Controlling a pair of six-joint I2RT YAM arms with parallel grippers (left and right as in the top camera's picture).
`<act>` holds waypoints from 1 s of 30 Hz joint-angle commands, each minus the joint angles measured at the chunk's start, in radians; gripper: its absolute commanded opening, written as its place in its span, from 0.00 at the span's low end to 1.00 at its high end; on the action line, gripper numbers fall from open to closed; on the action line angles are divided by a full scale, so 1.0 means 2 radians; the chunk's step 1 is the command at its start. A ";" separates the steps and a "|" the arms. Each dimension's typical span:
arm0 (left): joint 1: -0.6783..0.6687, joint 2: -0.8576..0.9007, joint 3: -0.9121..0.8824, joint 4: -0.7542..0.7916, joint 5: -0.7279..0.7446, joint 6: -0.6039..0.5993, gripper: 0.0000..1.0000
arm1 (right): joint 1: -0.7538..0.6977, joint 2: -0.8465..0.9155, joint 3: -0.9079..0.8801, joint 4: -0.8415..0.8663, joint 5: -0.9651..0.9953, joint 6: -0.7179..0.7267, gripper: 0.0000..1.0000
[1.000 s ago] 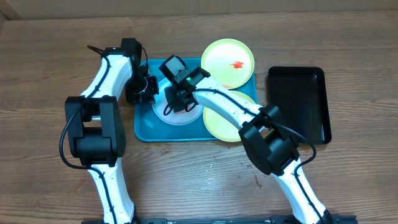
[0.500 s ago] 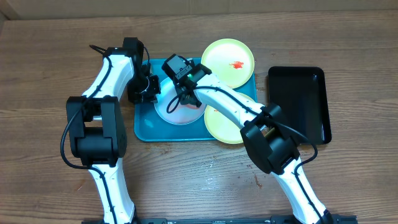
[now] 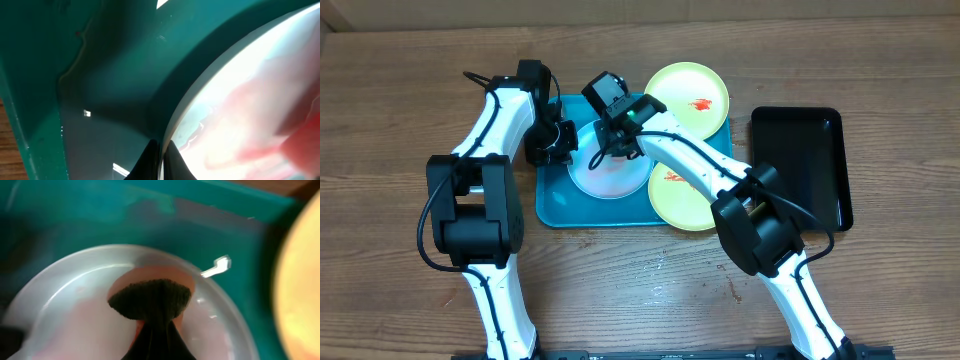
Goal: Clean dirty plates on tray and stack at the side
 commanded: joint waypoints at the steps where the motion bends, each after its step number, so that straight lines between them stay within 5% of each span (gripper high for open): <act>1: 0.006 0.006 0.001 0.005 -0.016 0.008 0.04 | 0.004 0.002 -0.030 -0.002 -0.069 -0.003 0.04; 18: 0.032 0.006 0.063 -0.044 -0.013 0.011 0.04 | 0.005 0.002 -0.042 -0.003 -0.416 -0.028 0.04; 30: 0.031 -0.038 0.078 -0.070 -0.016 0.019 0.04 | -0.080 -0.056 0.041 -0.035 -0.475 -0.028 0.04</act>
